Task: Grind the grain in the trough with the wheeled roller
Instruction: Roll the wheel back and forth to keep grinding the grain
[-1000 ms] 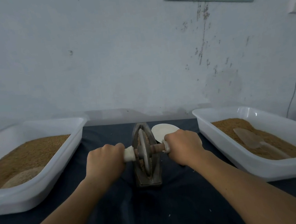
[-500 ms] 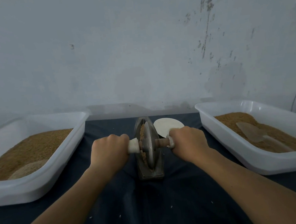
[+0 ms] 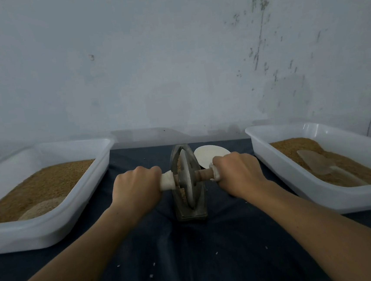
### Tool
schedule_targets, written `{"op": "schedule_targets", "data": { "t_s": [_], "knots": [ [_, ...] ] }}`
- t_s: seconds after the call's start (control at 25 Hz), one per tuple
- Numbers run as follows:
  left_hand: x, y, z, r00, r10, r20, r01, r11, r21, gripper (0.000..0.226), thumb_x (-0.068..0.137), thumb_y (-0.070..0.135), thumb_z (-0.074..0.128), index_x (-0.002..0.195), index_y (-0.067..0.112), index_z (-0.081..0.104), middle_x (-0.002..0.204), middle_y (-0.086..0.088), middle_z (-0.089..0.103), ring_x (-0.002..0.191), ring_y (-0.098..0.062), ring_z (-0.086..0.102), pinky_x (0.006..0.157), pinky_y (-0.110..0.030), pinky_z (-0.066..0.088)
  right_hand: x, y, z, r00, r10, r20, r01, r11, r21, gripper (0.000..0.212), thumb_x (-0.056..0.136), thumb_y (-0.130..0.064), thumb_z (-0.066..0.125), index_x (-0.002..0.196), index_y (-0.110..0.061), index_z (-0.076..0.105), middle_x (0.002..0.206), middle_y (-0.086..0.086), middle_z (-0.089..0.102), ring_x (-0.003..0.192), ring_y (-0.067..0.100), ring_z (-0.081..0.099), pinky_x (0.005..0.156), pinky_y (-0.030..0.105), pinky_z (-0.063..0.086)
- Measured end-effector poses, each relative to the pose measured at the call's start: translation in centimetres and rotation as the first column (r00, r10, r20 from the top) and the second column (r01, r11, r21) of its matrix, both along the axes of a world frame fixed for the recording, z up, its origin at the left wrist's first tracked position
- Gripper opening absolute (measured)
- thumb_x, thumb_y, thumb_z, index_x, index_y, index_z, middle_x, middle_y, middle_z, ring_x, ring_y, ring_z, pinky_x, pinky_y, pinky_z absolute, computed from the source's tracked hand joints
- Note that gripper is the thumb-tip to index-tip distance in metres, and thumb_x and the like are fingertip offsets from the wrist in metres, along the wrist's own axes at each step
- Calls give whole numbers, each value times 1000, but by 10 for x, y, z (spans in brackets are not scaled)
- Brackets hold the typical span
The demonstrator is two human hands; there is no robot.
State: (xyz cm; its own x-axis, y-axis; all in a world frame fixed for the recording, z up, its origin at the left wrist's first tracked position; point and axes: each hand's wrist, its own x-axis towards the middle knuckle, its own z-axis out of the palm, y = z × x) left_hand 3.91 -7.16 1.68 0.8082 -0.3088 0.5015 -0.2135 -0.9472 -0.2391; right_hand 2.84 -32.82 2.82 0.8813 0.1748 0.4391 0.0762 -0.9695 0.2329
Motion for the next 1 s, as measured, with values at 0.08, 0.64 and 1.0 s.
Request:
{"op": "schedule_targets", "data": {
  "t_s": [0.08, 0.64, 1.0],
  "knots": [
    [-1, 0, 2, 1000, -5, 12, 5, 1000, -3, 25, 82, 32, 59, 72, 28, 37, 57, 8, 38, 43, -12, 29, 44, -25, 17, -1, 1, 1, 999, 2, 35, -2, 1000, -13, 14, 83, -28, 63, 81, -31, 49, 62, -7, 42, 59, 21, 51, 52, 30, 32],
    [-1, 0, -1, 996, -14, 91, 15, 1000, -6, 25, 82, 34, 62, 68, 27, 42, 54, 7, 32, 41, -13, 21, 45, -23, 13, -8, 2, -4, 997, -33, 75, 32, 999, 20, 3, 82, -30, 63, 85, -29, 61, 62, -8, 40, 62, 22, 50, 51, 28, 27],
    [16, -9, -6, 995, 12, 102, -13, 1000, 13, 24, 75, 27, 63, 66, 26, 41, 52, 6, 26, 40, -15, 17, 45, -22, 12, 4, 1, -20, 991, -63, 118, 60, 998, 29, 10, 84, -34, 57, 80, -26, 61, 58, -6, 41, 58, 23, 51, 48, 27, 29]
  ]
}}
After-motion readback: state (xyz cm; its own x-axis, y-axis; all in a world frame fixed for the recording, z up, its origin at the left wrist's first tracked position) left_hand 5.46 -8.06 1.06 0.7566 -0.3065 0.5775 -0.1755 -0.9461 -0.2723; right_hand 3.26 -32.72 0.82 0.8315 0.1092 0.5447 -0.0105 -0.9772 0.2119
